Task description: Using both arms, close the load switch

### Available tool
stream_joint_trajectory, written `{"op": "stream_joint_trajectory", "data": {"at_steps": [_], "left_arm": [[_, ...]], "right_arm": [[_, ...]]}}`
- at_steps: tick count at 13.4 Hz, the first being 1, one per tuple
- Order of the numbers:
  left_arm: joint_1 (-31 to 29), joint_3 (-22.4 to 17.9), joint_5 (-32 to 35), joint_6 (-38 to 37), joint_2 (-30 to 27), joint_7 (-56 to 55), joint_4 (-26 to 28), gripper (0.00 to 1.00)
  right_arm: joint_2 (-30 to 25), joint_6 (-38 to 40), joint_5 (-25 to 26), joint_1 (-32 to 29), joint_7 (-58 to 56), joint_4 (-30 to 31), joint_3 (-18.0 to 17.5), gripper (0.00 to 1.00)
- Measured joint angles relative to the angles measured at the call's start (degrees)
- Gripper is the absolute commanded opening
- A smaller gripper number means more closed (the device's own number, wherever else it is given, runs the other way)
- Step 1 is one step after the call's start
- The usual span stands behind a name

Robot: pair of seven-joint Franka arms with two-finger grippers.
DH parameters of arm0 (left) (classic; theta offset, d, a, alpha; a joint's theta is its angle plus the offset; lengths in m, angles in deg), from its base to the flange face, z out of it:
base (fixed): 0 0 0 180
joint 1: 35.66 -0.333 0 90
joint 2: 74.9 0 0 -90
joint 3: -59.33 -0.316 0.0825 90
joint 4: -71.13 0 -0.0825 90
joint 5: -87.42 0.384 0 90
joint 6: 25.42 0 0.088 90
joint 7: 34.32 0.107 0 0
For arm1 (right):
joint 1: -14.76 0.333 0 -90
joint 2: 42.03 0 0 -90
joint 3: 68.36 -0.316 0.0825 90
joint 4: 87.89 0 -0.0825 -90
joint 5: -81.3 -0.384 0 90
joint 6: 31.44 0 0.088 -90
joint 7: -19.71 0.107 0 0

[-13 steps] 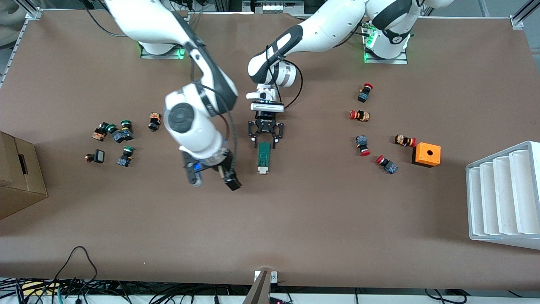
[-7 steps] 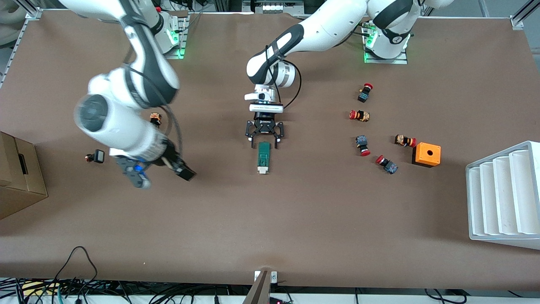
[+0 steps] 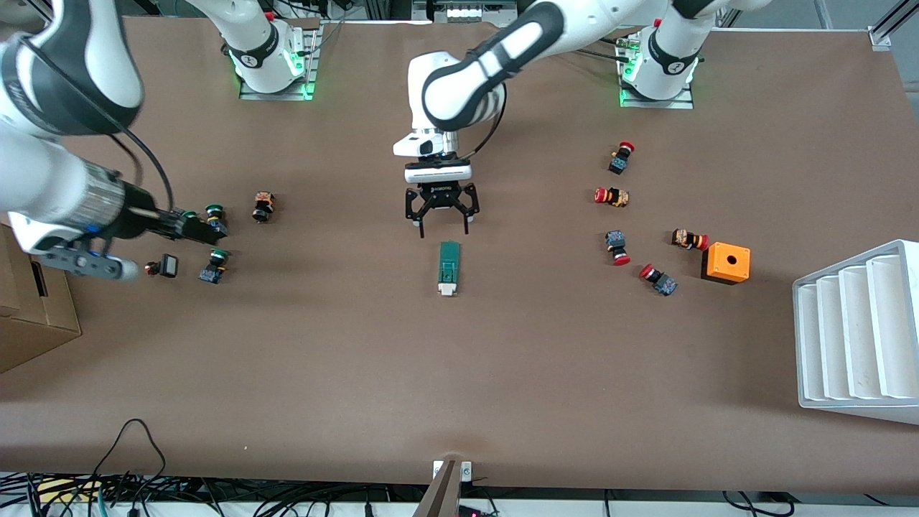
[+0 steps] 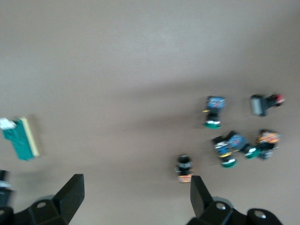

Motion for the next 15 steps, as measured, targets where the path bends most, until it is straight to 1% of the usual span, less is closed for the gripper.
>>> {"op": "stream_joint_trajectory", "data": {"at_steps": [2, 4, 6, 8, 10, 11, 13, 15], "left_arm": [[-9.7, 8.1, -8.8, 0.0, -0.9, 11.3, -0.2, 1.0], [-16.9, 13.1, -17.2, -1.1, -1.1, 20.0, -0.6, 1.0], [-21.6, 16.6, -27.0, -7.4, -1.1, 29.7, -2.9, 1.0], [-23.7, 17.9, -38.2, -17.7, -1.2, 39.3, -9.2, 1.0], [-25.0, 17.8, -46.7, -29.9, -1.2, 47.8, -16.8, 1.0], [-26.5, 17.7, -50.6, -35.3, -1.2, 52.3, -19.5, 1.0], [-30.4, 17.6, -55.8, -42.9, -1.1, 60.7, -23.1, 1.0], [-33.4, 17.4, -59.0, -47.3, -0.7, 65.7, -25.6, 1.0]], "right_arm": [[-2.6, 0.2, 2.5, -2.0, -9.4, 2.5, 0.0, 1.0], [-4.6, 0.2, 2.9, -4.4, -17.1, 4.4, -0.1, 1.0], [-5.7, 0.2, 2.9, -5.5, -20.3, 5.2, -0.1, 1.0], [-6.0, 0.1, 2.9, -5.6, -20.7, 5.3, -0.2, 1.0], [-6.0, -0.6, 2.9, -5.6, -20.9, 5.4, -0.4, 1.0], [-6.0, -1.0, 2.9, -5.6, -21.2, 5.6, -0.4, 1.0], [-6.0, -1.1, 3.0, -5.6, -23.2, 5.7, -0.4, 1.0], [-6.1, -1.4, 3.0, -5.6, -25.8, 5.7, -0.5, 1.0]]}}
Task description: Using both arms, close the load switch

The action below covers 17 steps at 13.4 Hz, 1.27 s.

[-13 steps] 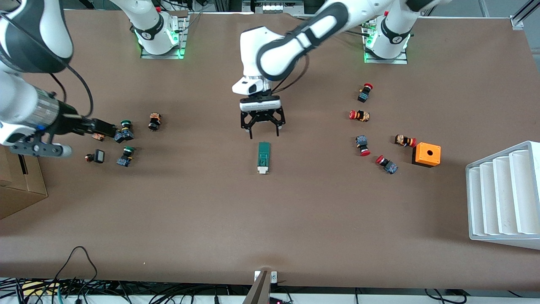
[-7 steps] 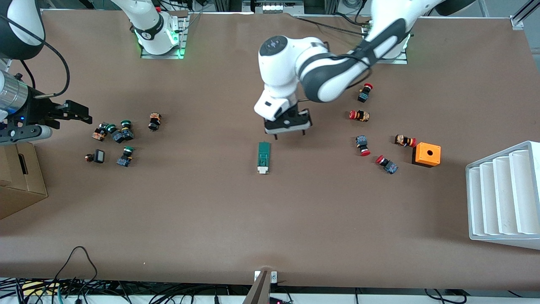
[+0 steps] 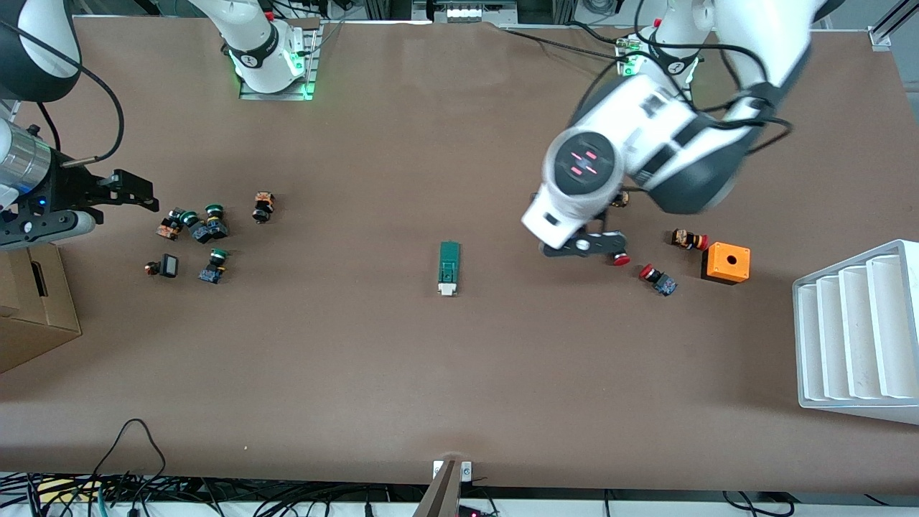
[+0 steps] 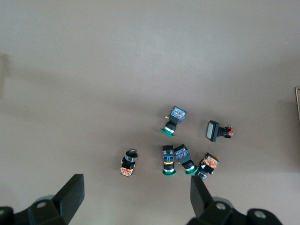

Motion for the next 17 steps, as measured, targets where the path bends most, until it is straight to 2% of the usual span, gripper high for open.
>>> {"op": "stream_joint_trajectory", "data": {"at_steps": [4, 8, 9, 10, 13, 15, 17], "left_arm": [[-3.0, -0.2, -2.5, -7.7, 0.4, 7.9, -6.6, 1.0], [-9.0, -0.8, -2.5, -9.2, 0.7, 17.9, -8.5, 1.0], [-10.3, -2.4, -2.5, -9.2, 0.6, 21.7, -8.7, 1.0], [-10.5, -5.8, -2.9, -9.2, 0.3, 26.5, -9.1, 1.0], [-8.4, -20.7, -9.4, -6.3, -2.5, 39.4, -9.1, 1.0], [-5.3, -30.4, -13.4, -2.0, -6.0, 45.2, -7.1, 1.0], [-2.8, -37.5, -16.2, 3.3, -10.5, 47.8, -3.4, 1.0]], "right_arm": [[0.0, -0.1, 0.0, -0.1, -1.1, -1.0, 0.0, 1.0], [0.3, -0.2, 0.0, -0.1, -1.3, -2.1, -0.1, 1.0], [0.6, -0.2, 0.0, -0.1, -1.3, -2.8, -0.2, 1.0], [0.9, -0.2, 0.0, -0.1, -1.3, -3.6, -0.3, 1.0], [1.7, -0.2, 0.0, -0.1, -1.3, -5.0, -0.5, 1.0], [1.9, -0.2, 0.0, 0.0, -1.3, -5.0, -0.5, 1.0], [2.0, -0.2, 0.0, 0.5, -1.3, -5.0, -0.6, 1.0]]}}
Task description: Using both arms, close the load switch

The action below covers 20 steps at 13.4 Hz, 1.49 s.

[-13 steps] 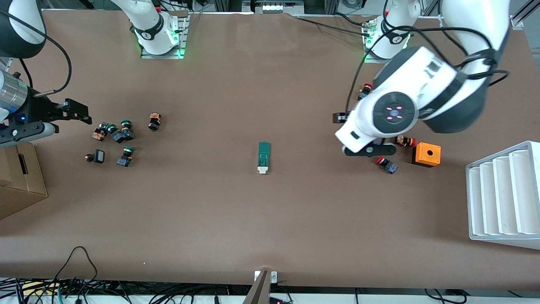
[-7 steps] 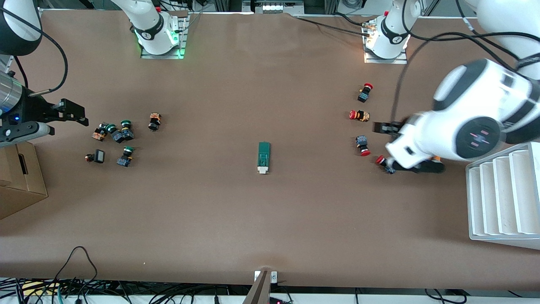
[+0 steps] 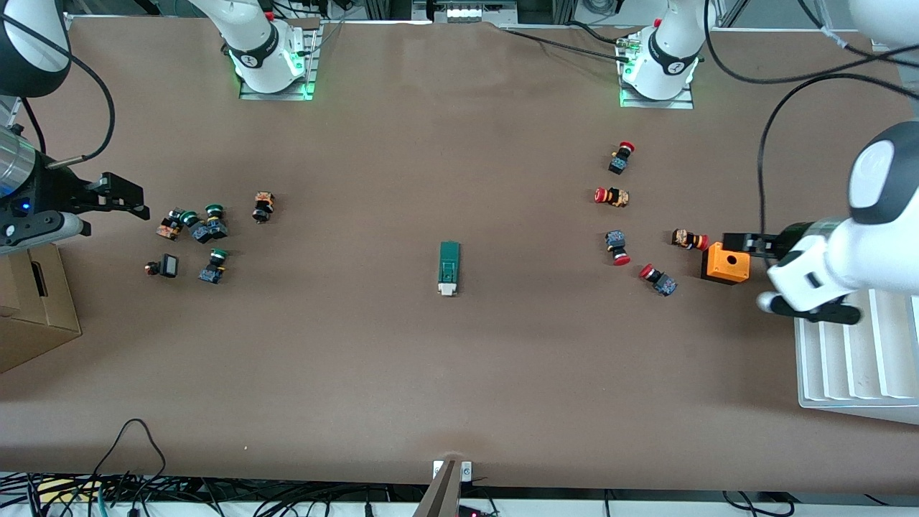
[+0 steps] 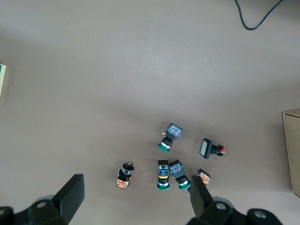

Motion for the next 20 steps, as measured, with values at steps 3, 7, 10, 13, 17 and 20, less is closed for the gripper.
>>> {"op": "stream_joint_trajectory", "data": {"at_steps": [3, 7, 10, 13, 17, 20], "left_arm": [[3.2, -7.7, -2.3, 10.7, -8.7, 2.4, 9.9, 1.0], [5.8, -12.0, -2.4, 23.8, -18.8, 3.1, 23.7, 1.0], [8.0, -14.9, -4.6, 32.2, -25.0, 3.0, 34.1, 1.0], [13.9, -22.5, -7.1, 33.1, -27.3, 4.4, 36.9, 1.0], [13.0, -19.9, -7.2, 31.9, -27.5, 4.0, 35.7, 1.0], [12.9, -19.5, -7.2, 25.9, -27.3, 4.0, 29.9, 1.0]], "right_arm": [[0.1, 0.0, 0.0, 0.6, 0.0, 0.0, -0.1, 1.0], [0.1, 0.0, 0.0, 0.6, 0.0, 0.0, -0.1, 1.0], [0.1, 0.0, 0.0, 0.6, 0.0, 0.0, -0.1, 1.0], [0.1, 0.0, 0.0, 0.6, 0.0, 0.0, -0.1, 1.0], [0.2, 0.0, 0.7, 0.6, 0.0, -0.1, -0.1, 1.0], [0.2, 0.0, 0.7, 0.6, 0.0, -0.1, -0.1, 1.0]]}}
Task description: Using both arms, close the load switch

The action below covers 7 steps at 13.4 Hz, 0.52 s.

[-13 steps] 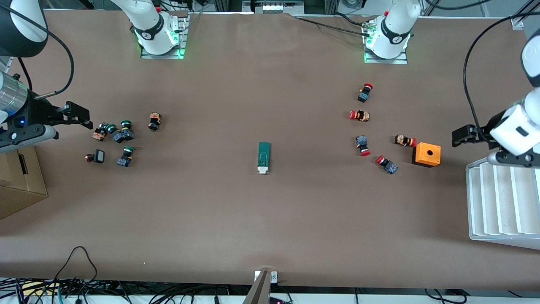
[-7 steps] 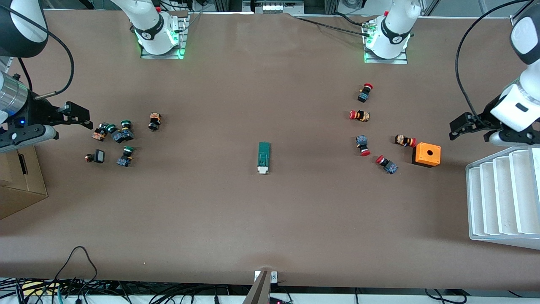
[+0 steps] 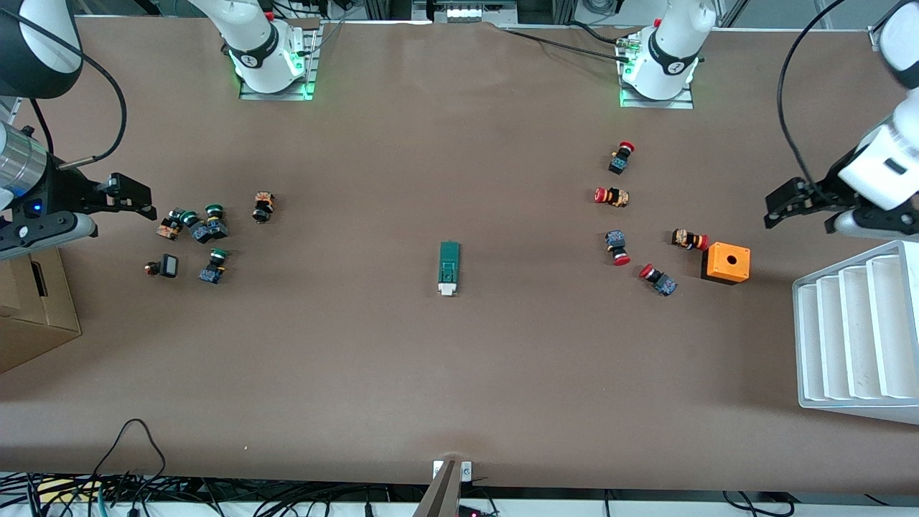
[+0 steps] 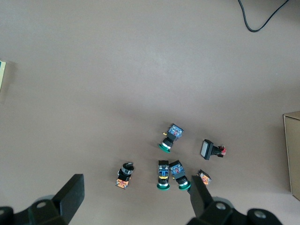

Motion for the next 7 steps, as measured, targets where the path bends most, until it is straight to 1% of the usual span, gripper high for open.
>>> {"op": "stream_joint_trajectory", "data": {"at_steps": [3, 4, 7], "left_arm": [[-0.1, 0.0, 0.0, -5.4, 0.0, 0.0, -6.5, 1.0], [-0.2, 0.0, 0.0, -6.1, 0.1, 0.0, -7.4, 1.0], [-0.2, 0.1, 0.0, -6.4, 0.5, 0.0, -7.7, 1.0]], "right_arm": [[0.0, 0.0, 0.0, 0.0, 0.0, 0.0, 0.0, 1.0], [0.0, 0.0, 0.0, 0.0, 0.0, 0.0, 0.0, 1.0], [0.0, 0.0, 0.0, 0.0, 0.0, 0.0, 0.0, 1.0]]}}
